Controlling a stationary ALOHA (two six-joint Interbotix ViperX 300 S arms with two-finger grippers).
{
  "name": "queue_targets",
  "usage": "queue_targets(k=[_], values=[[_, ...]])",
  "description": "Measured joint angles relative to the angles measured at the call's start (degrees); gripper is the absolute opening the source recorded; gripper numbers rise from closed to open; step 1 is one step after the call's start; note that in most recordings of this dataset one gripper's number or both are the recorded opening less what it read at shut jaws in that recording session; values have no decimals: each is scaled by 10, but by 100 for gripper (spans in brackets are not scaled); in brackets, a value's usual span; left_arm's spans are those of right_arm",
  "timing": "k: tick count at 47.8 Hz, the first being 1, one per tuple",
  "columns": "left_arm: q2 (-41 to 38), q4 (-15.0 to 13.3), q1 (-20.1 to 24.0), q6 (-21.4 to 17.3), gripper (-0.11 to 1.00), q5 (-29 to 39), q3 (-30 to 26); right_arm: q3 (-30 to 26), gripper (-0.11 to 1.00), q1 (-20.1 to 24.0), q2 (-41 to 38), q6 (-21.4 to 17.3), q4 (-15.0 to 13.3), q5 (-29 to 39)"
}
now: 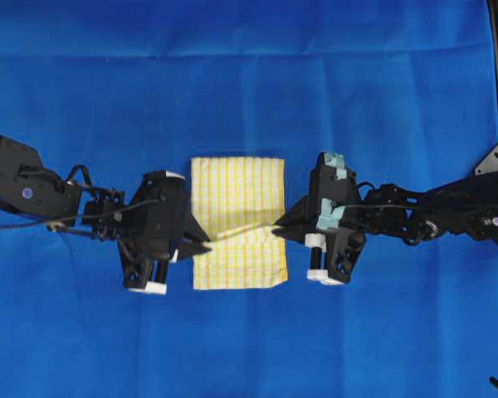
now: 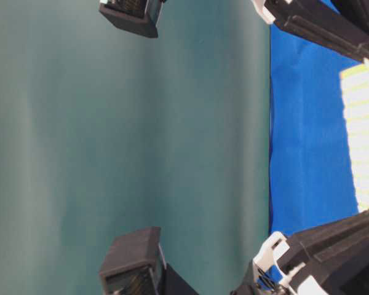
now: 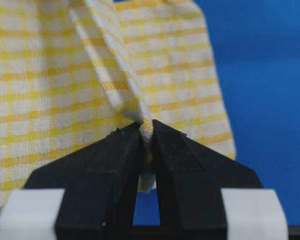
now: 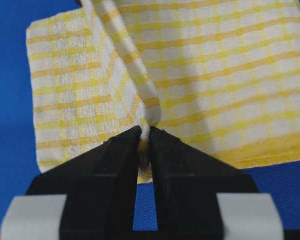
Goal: Fold the yellow towel.
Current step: 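Lower the folded edge onto the towel and open both grippers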
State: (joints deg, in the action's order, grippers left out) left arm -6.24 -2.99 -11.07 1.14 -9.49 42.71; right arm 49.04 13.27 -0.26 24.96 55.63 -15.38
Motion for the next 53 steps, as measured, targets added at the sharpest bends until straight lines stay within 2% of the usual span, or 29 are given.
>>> queue_targets(k=[18,31,33,35,38,42,44,48,53], values=[[-5,0,-25,0,5,0,-6,-19,9,32,-14,0,5,14],[-27,0,-26,1,6,0,-13,-27,8,34,-33,1,5,28],[-32,0,-26,2,8,0,-13,-29,8,34,-36,1,4,30],[-33,0,-26,4,16,0,-13,-30,9,34,-38,1,5,33],[-34,0,-26,7,34,0,-13,-31,18,34,-40,1,5,35],[-34,0,-28,10,57,1,-13,-33,41,34,-40,0,5,35],[-33,0,-29,10,64,4,-13,-32,55,35,-40,1,5,36],[-15,0,-32,10,61,28,-13,-32,72,34,-33,6,5,38],[25,0,-36,10,55,69,-11,-19,71,35,-1,12,5,40]])
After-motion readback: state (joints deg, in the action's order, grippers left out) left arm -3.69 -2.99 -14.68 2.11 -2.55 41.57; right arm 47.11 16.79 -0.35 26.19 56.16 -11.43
